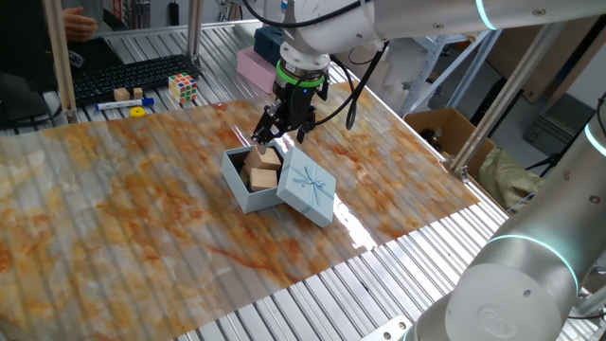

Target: Take everything out of the gift box

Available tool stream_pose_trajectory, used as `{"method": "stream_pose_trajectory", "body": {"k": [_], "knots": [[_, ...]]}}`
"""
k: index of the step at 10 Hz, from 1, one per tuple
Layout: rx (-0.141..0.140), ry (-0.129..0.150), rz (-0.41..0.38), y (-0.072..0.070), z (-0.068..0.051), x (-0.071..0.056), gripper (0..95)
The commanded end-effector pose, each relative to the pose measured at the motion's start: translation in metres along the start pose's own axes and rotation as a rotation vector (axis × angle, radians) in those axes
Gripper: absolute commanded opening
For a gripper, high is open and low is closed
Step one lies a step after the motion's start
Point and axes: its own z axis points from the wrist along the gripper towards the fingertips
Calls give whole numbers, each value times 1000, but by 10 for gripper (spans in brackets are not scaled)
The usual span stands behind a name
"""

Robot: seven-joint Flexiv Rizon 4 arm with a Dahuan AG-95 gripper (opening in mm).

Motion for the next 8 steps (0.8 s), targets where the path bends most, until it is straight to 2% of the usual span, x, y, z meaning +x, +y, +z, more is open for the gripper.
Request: {"method": "stream_pose_trajectory", "body": {"k": [1,2,8], "knots": [[-52,-42,256,0,0,0,950],[-55,-44,260,1,1,0,0],[-63,-46,276,8,6,1,0]]}}
